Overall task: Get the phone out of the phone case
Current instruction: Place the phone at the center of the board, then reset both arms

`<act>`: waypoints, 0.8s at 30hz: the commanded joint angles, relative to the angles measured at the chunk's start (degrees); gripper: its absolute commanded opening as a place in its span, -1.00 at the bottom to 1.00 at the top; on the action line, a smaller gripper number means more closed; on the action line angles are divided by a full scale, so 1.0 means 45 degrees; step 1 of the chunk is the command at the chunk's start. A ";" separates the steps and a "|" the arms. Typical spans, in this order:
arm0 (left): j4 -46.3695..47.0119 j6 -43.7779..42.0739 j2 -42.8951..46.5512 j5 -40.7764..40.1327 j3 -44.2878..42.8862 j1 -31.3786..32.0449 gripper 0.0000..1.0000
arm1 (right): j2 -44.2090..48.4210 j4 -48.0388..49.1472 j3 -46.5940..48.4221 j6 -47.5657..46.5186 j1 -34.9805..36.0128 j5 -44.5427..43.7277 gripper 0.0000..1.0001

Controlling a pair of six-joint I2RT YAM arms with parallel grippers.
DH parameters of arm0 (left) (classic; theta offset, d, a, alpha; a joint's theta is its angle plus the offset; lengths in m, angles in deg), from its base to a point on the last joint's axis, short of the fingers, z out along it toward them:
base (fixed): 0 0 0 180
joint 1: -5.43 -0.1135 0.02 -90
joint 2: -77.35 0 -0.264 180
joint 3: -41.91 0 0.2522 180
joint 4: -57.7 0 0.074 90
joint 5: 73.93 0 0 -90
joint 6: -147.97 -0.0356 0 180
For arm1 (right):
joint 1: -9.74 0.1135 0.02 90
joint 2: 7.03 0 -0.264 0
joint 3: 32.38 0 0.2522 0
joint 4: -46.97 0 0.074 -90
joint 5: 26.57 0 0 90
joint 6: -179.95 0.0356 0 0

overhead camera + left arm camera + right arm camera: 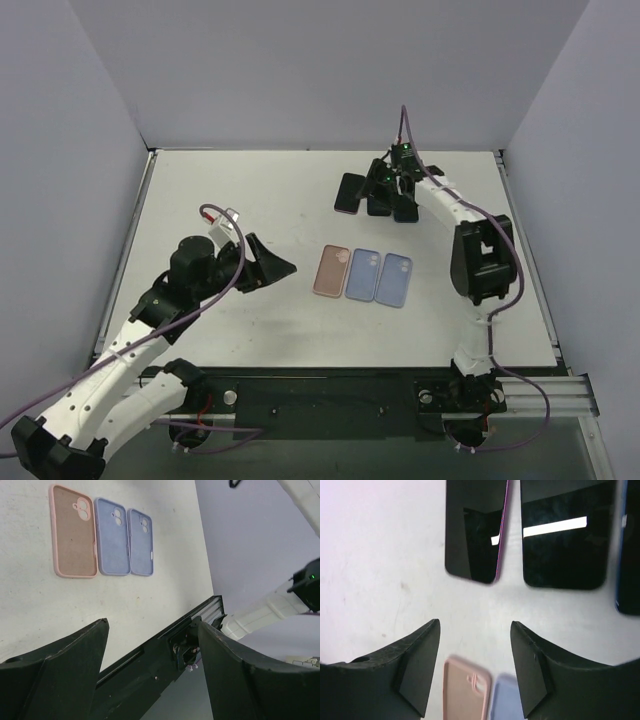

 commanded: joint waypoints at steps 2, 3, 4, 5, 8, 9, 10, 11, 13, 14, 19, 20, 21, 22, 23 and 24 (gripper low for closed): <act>-0.0097 -0.0464 0.0778 -0.1282 -0.1164 -0.0035 0.65 | 0.5349 -0.1507 -0.2789 -0.1117 0.0245 -0.1570 0.12; -0.0213 -0.0599 0.0895 -0.1440 -0.1262 -0.0034 0.65 | 0.6095 -0.1625 -0.3877 -0.1195 0.0245 -0.1807 0.17; -0.0273 -0.0678 0.1051 -0.1809 -0.1476 -0.0034 0.65 | 0.7263 -0.1916 -0.4507 -0.1293 0.0284 -0.2370 0.19; -0.0428 -0.0853 0.1188 -0.1948 -0.1575 -0.0034 0.65 | 0.8087 -0.1996 -0.5673 -0.1352 0.0323 -0.2646 0.37; -0.0702 -0.1399 0.1714 -0.2669 -0.2100 -0.0034 0.65 | 1.1635 -0.2503 -0.7498 -0.1780 0.0732 -0.4242 0.73; -0.0896 -0.1576 0.1794 -0.3020 -0.2219 -0.0054 0.65 | 1.3042 -0.3162 -0.8043 -0.1859 0.0830 -0.4927 0.75; -0.1034 -0.1848 0.2046 -0.3217 -0.2452 -0.0035 0.65 | 1.3655 -0.3555 -0.8280 -0.1976 0.1063 -0.5282 0.76; -0.1151 -0.1967 0.2164 -0.3567 -0.2571 -0.0034 0.65 | 1.5015 -0.4139 -0.8669 -0.2035 0.1240 -0.6001 0.77; -0.1366 -0.2338 0.2554 -0.4152 -0.2942 -0.0034 0.65 | 1.6871 -0.4999 -0.9003 -0.1959 0.1513 -0.6939 0.79; -0.1483 -0.2590 0.2769 -0.4311 -0.3214 -0.0034 0.65 | 1.7425 -0.5353 -0.9044 -0.1919 0.1534 -0.7158 0.79; -0.1777 -0.3568 0.3531 -0.5365 -0.4093 -0.0054 0.64 | 2.1447 -0.7113 -0.8869 -0.2075 0.1652 -0.8447 0.81; -0.1835 -0.3802 0.3591 -0.5502 -0.4173 -0.0054 0.65 | 2.1783 -0.7385 -0.8772 -0.2017 0.1652 -0.8624 0.81; -0.1874 -0.3920 0.3746 -0.5775 -0.4347 -0.0035 0.65 | 2.2289 -0.7484 -0.8732 -0.1881 0.1652 -0.8819 0.81; -0.1894 -0.4095 0.3806 -0.5951 -0.4407 -0.0034 0.65 | 2.2507 -0.7717 -0.8635 -0.1841 0.1652 -0.8840 0.82; -0.1875 -0.4155 0.4000 -0.6185 -0.4466 -0.0054 0.65 | 2.2780 -0.7835 -0.8615 -0.1783 0.1652 -0.8879 0.81; -0.1836 -0.4271 0.4079 -0.6458 -0.4505 -0.0054 0.65 | 2.2899 -0.8030 -0.8479 -0.1705 0.1632 -0.8976 0.82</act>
